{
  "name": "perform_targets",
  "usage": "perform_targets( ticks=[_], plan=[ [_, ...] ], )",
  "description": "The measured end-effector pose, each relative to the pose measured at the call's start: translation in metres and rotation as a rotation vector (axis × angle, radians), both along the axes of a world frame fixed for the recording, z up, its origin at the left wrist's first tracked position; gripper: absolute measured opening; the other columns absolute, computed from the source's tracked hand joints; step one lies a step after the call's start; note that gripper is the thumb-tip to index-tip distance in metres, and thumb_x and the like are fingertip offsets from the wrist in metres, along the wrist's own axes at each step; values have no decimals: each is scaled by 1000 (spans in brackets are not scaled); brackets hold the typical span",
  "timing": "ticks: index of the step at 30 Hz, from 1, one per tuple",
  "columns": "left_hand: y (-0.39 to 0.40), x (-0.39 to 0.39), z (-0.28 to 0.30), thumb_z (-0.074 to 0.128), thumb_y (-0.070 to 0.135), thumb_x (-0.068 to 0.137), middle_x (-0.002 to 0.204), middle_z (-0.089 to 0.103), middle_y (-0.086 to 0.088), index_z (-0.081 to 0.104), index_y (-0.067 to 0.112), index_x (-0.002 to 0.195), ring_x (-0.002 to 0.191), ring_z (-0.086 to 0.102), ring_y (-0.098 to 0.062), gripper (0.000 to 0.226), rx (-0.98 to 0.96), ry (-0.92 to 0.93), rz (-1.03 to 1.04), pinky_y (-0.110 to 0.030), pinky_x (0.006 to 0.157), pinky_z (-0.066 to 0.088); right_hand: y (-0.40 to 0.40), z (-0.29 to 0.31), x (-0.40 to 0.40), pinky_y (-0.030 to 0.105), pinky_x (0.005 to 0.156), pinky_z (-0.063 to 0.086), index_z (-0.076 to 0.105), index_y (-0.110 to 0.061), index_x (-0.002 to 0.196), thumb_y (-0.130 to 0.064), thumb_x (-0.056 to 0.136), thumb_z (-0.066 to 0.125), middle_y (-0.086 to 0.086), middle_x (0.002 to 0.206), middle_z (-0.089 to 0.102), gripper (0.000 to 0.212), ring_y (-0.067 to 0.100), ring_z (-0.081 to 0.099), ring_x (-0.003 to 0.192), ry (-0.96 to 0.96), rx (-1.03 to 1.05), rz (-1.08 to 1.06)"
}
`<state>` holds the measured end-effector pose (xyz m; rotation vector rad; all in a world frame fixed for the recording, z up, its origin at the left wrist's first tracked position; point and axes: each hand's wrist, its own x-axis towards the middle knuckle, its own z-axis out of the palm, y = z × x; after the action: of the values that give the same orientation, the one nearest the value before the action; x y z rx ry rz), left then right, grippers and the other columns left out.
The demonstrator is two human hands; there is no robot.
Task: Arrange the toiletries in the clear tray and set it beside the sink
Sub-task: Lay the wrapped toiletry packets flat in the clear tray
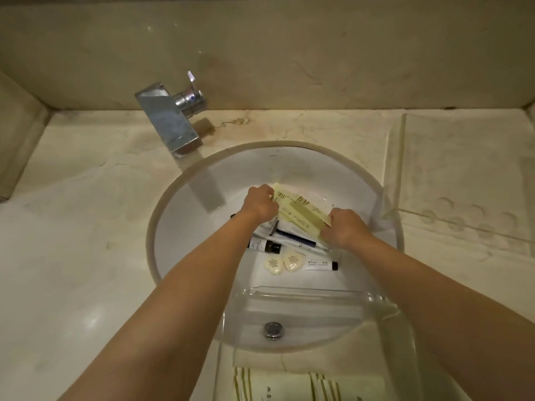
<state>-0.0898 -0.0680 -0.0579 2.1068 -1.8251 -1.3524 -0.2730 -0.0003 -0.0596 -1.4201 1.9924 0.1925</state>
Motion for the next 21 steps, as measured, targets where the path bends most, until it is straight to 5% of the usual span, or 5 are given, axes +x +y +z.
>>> perform_targets(
  ticks=[5,15,21],
  plan=[
    [-4,-1,-20,57,13,89,140,46,-12,34,18,143,120,53,-32,58,65,48,14,-42,102,46,5,-16,6,33,65,45,40,-18,104,-33,80,69,4,97,49,41,24,55,85,84,25,10],
    [-8,-5,-31,59,11,91,133,50,-12,37,8,139,116,56,-29,53,32,60,63,-32,90,49,4,-26,13,32,65,45,45,-16,107,-34,83,66,5,96,53,36,23,56,84,39,42,-47],
    [-8,-4,-29,53,7,92,113,62,-9,55,7,114,95,63,-24,23,-32,105,72,-33,79,54,4,-29,13,33,67,49,46,-16,105,-28,83,64,5,94,54,31,24,58,83,-19,50,-39]
  ],
)
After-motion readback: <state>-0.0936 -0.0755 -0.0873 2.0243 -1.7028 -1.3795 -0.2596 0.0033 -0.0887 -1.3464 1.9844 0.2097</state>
